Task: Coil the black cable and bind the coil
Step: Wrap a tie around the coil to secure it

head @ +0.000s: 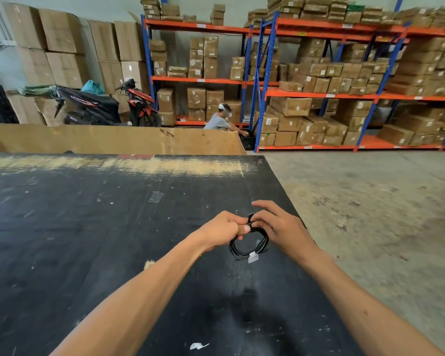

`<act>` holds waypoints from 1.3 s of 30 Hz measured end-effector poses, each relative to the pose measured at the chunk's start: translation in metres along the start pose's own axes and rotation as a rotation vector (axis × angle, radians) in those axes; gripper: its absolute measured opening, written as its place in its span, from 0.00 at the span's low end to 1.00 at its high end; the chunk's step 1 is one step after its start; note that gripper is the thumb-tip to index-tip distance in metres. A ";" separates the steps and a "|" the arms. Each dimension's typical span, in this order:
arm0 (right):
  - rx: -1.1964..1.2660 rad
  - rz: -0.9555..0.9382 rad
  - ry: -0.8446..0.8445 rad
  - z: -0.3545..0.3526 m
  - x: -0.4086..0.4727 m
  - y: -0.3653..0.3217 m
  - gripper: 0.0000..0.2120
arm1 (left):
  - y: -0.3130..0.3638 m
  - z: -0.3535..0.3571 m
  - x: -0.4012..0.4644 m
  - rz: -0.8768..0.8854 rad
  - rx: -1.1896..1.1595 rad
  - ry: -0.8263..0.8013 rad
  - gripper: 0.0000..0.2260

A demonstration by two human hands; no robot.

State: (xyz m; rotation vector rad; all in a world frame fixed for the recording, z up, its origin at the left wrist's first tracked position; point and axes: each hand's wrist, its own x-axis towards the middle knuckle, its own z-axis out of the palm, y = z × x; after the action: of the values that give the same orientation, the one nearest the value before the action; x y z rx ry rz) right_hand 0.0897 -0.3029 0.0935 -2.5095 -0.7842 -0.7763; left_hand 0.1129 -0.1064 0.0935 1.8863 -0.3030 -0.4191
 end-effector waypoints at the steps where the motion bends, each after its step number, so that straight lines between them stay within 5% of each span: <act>1: 0.022 0.014 -0.019 0.000 0.001 0.001 0.04 | 0.001 -0.001 0.000 0.013 0.038 -0.010 0.12; 10: 0.095 0.175 -0.157 0.009 0.006 -0.002 0.04 | -0.002 0.000 -0.007 -0.001 0.181 -0.005 0.13; 15: 0.101 0.326 -0.242 0.019 0.011 -0.004 0.20 | -0.008 0.008 -0.005 -0.067 0.213 0.058 0.18; 17: 0.016 0.333 -0.292 0.023 0.013 -0.004 0.15 | -0.013 0.008 -0.005 -0.091 0.188 0.076 0.17; 21: -0.017 0.432 -0.191 0.021 0.011 0.001 0.12 | -0.022 0.002 -0.007 -0.045 0.030 0.014 0.10; 26: 0.171 0.538 -0.038 0.012 0.012 0.012 0.12 | -0.028 -0.007 -0.010 0.046 -0.258 -0.118 0.16; 33: 0.887 1.098 -0.075 0.015 0.006 0.026 0.10 | -0.033 0.013 0.007 0.238 0.388 0.143 0.18; 37: 0.967 1.176 -0.008 0.018 -0.005 0.029 0.13 | -0.038 0.034 0.011 0.514 0.769 0.202 0.18; 39: 1.006 1.245 0.032 0.016 -0.012 0.036 0.17 | -0.045 0.041 0.014 0.555 0.715 0.280 0.27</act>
State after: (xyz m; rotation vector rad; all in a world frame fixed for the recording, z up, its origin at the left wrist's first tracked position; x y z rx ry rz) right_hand 0.1096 -0.3274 0.0665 -1.5308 0.4078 0.0693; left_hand 0.1081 -0.1315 0.0368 2.3890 -0.8385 0.3829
